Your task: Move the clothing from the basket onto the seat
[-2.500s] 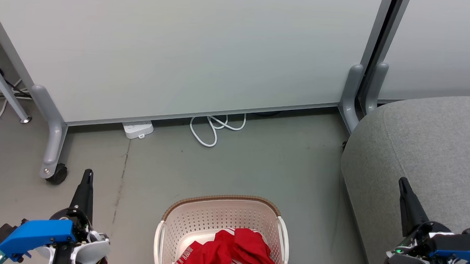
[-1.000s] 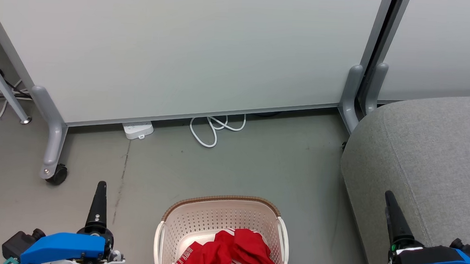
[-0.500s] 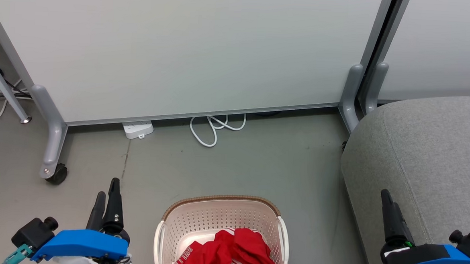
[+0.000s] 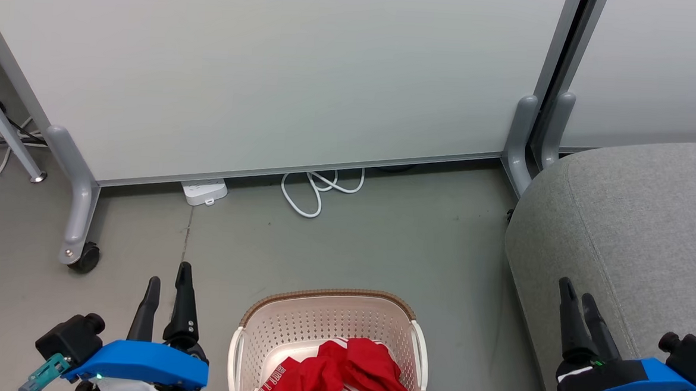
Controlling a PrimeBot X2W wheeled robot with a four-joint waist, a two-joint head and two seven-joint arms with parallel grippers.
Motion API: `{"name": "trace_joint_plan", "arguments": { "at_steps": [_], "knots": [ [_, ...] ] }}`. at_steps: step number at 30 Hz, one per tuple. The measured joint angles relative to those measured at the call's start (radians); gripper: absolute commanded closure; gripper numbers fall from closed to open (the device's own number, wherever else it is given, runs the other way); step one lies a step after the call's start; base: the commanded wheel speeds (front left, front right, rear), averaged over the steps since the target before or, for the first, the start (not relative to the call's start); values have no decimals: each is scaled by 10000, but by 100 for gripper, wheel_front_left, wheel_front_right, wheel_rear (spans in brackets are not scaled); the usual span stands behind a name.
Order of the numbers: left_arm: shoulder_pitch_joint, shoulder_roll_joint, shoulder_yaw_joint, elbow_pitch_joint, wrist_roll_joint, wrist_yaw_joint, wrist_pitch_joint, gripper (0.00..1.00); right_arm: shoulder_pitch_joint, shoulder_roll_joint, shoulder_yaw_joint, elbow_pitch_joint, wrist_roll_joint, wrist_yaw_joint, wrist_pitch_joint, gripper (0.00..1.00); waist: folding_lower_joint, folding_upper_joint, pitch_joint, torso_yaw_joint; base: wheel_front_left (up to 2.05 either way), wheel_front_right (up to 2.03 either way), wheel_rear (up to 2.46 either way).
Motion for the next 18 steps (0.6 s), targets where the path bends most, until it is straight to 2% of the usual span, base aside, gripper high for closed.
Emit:
{"name": "trace_joint_plan", "arguments": {
  "at_steps": [18],
  "knots": [
    [-6,23,-351,125,2349,-27,-529,0,-20,-19,127,12,-2213,0,-366,0,0,0,-10,-7,0,0,0]
  ]
}}
